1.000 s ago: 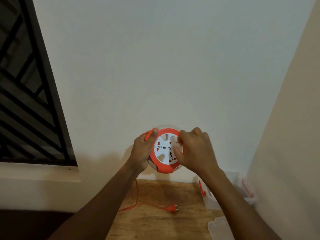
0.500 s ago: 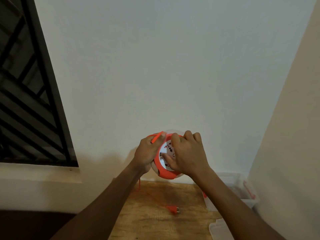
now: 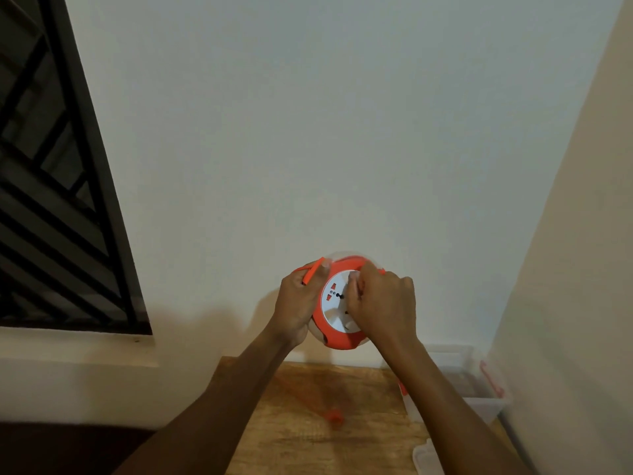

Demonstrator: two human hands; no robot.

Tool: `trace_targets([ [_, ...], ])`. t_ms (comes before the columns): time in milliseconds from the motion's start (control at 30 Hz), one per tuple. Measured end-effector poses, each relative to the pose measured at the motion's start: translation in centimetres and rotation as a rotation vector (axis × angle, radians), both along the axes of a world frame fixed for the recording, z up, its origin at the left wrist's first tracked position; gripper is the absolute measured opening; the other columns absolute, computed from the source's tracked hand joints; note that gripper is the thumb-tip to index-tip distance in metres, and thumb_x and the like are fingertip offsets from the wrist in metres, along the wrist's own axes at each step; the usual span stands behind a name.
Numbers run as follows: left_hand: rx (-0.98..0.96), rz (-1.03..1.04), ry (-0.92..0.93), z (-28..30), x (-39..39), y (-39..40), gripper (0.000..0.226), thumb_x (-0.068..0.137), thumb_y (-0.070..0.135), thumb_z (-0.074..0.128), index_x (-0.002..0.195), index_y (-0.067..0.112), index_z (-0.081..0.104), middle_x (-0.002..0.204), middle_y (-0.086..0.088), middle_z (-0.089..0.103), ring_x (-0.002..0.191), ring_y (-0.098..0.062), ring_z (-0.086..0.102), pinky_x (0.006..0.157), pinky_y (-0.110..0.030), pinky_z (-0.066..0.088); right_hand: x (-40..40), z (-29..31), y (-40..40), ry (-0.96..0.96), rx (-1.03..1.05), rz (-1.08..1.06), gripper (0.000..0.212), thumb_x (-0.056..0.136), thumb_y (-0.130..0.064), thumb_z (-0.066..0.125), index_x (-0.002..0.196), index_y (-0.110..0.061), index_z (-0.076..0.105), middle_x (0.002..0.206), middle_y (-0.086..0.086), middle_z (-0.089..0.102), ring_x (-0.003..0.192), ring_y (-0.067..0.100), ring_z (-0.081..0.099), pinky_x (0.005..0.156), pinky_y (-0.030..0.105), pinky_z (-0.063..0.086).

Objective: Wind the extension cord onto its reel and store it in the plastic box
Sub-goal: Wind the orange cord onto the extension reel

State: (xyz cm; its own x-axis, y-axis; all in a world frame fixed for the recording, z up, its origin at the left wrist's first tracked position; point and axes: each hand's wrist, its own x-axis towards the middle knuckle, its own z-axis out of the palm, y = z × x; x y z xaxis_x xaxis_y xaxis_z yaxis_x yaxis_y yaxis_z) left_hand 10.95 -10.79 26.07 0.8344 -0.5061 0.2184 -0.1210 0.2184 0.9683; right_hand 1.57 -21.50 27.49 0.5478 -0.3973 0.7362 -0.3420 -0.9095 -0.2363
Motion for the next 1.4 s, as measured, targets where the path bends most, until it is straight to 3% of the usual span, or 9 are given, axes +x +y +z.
trace_targets([
  [100, -0.008, -0.005, 0.013, 0.1, 0.6, 0.2, 0.033, 0.081, 0.059, 0.064, 0.101, 0.034, 0.073, 0.092, 0.009, 0.082, 0.083, -0.020, 0.080, 0.061, -0.027, 0.062, -0.6, 0.1, -0.2, -0.045, -0.132, 0.089, 0.021, 0.079, -0.032, 0.066, 0.075, -0.014, 0.055, 0.067, 0.003, 0.062, 0.065, 0.024, 0.056, 0.062, 0.033, 0.042],
  [300, 0.015, 0.006, 0.010, 0.2, 1.4, 0.4, 0.038, 0.078, 0.061, 0.063, 0.103, 0.034, 0.070, 0.090, 0.014, 0.081, 0.083, -0.017, 0.079, 0.061, -0.025, 0.061, -0.8, -0.3, 0.2, 0.103, -0.305, 0.185, 0.048, 0.068, -0.046, 0.080, 0.103, -0.017, 0.065, 0.104, 0.002, 0.069, 0.097, 0.029, 0.057, 0.073, 0.038, 0.047],
  [567, 0.045, 0.031, -0.001, -0.4, 1.6, 0.7, 0.038, 0.074, 0.067, 0.064, 0.100, 0.040, 0.069, 0.091, 0.016, 0.079, 0.086, -0.019, 0.078, 0.067, -0.028, 0.063, 0.1, -0.7, 0.7, 0.089, -0.468, 0.136, 0.049, 0.070, -0.051, 0.075, 0.096, -0.010, 0.066, 0.088, 0.010, 0.071, 0.081, 0.031, 0.061, 0.071, 0.041, 0.048],
  [867, 0.035, 0.069, -0.052, 0.1, 0.9, 0.3, 0.039, 0.077, 0.067, 0.060, 0.103, 0.039, 0.068, 0.100, 0.012, 0.078, 0.084, -0.019, 0.078, 0.062, -0.023, 0.062, 1.4, -0.2, 0.3, 0.052, -0.141, -0.070, 0.040, 0.086, -0.054, 0.046, 0.091, -0.015, 0.052, 0.059, -0.001, 0.059, 0.053, 0.021, 0.056, 0.071, 0.038, 0.038],
  [967, 0.023, 0.073, -0.066, 0.0, 0.2, -0.3, 0.036, 0.077, 0.067, 0.060, 0.100, 0.041, 0.068, 0.099, 0.016, 0.077, 0.085, -0.019, 0.077, 0.063, -0.022, 0.061, 1.3, -0.4, -0.1, 0.099, 0.092, -0.104, 0.036, 0.093, -0.049, 0.032, 0.098, -0.017, 0.049, 0.065, -0.004, 0.061, 0.057, 0.016, 0.059, 0.078, 0.039, 0.044],
  [1033, 0.012, 0.067, -0.059, -0.5, 0.1, -0.5, 0.039, 0.076, 0.067, 0.060, 0.102, 0.040, 0.069, 0.102, 0.012, 0.078, 0.088, -0.021, 0.077, 0.068, -0.026, 0.063, 1.1, -0.6, -0.2, 0.120, 0.131, -0.099, 0.033, 0.095, -0.045, 0.032, 0.099, -0.017, 0.048, 0.067, -0.005, 0.062, 0.058, 0.015, 0.057, 0.080, 0.040, 0.045],
  [1133, 0.014, 0.038, -0.019, -0.9, 0.3, -0.7, 0.042, 0.077, 0.066, 0.061, 0.106, 0.037, 0.070, 0.102, 0.008, 0.080, 0.088, -0.023, 0.078, 0.071, -0.032, 0.065, 0.5, -0.5, -0.1, 0.106, 0.081, -0.090, 0.028, 0.095, -0.040, 0.037, 0.097, -0.016, 0.052, 0.068, -0.002, 0.063, 0.058, 0.018, 0.058, 0.077, 0.037, 0.042],
  [1233, 0.007, 0.020, 0.004, -0.9, 0.7, -0.6, 0.035, 0.078, 0.064, 0.062, 0.101, 0.038, 0.071, 0.095, 0.013, 0.080, 0.085, -0.018, 0.079, 0.065, -0.029, 0.063, -0.3, -0.1, -0.1, 0.037, -0.056, -0.027, 0.022, 0.087, -0.036, 0.055, 0.088, -0.014, 0.057, 0.069, 0.003, 0.064, 0.064, 0.023, 0.059, 0.069, 0.037, 0.043],
  [1400, 0.003, 0.042, 0.005, -0.9, 1.4, -0.5, 0.038, 0.079, 0.064, 0.063, 0.105, 0.036, 0.071, 0.100, 0.008, 0.080, 0.091, -0.024, 0.078, 0.071, -0.033, 0.065, -1.1, 0.0, -0.4, 0.104, -0.222, 0.182, 0.035, 0.070, -0.037, 0.074, 0.095, -0.017, 0.061, 0.097, 0.000, 0.067, 0.089, 0.025, 0.054, 0.068, 0.036, 0.043],
])
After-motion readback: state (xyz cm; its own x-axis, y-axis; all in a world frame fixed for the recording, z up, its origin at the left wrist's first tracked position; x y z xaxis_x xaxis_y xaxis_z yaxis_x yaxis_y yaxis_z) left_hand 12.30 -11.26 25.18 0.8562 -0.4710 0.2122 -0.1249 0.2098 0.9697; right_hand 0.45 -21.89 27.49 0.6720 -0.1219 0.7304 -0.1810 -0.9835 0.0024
